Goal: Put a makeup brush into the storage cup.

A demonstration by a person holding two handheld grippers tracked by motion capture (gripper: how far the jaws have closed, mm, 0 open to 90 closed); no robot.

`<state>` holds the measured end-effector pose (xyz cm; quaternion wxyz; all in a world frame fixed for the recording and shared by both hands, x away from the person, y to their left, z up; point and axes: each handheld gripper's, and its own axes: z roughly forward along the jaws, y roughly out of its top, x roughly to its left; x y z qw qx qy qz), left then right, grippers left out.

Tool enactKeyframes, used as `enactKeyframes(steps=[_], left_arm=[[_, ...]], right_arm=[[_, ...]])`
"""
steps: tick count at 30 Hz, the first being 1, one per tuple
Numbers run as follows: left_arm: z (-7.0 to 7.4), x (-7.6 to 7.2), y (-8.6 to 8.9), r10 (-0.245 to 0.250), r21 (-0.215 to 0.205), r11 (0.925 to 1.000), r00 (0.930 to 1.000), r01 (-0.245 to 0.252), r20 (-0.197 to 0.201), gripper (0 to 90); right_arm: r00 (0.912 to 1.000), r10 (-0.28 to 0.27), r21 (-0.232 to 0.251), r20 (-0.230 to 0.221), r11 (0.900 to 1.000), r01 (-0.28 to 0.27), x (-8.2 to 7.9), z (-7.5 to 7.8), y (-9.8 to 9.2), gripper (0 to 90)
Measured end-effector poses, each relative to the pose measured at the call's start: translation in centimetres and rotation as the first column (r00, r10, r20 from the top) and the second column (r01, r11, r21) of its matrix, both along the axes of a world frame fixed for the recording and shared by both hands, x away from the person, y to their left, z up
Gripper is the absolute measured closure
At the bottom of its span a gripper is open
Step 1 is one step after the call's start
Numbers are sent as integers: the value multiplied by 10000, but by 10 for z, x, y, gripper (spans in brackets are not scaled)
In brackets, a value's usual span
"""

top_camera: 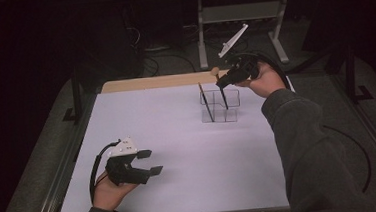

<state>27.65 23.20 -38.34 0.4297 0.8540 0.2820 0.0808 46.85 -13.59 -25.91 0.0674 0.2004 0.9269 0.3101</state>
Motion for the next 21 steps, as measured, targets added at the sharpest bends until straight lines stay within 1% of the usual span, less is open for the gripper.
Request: enactKeyframes(steps=[5,6,7,9,10,11,21], left_arm=[[-1,-1,0,37,-112,9999,10000,-37,-31,294],[-1,-1,1,28,-50,10000,10000,-28,-27,293],[-1,-1,1,44,-93,9999,10000,-45,-17,293],[-1,-1,1,65,-139,9999,10000,-65,-18,292],[-1,-1,1,58,-127,9999,10000,-58,-25,292],[0,-1,1,40,-107,9999,10000,-40,-11,292],[-1,-1,0,-45,12,10000,10000,45,-28,292]], right_arm=[[9999,-96,-35,134,9999,96,7,3,3,829],[9998,-107,0,137,9999,107,8,3,3,829],[9998,-153,-61,156,9999,154,10,4,4,829],[9996,-261,-25,82,9997,261,12,4,4,829],[9995,-280,-69,152,9996,281,14,3,4,829],[9994,-326,-40,76,9995,326,15,2,4,828],[9988,-474,-130,128,9988,476,23,-5,7,829]])
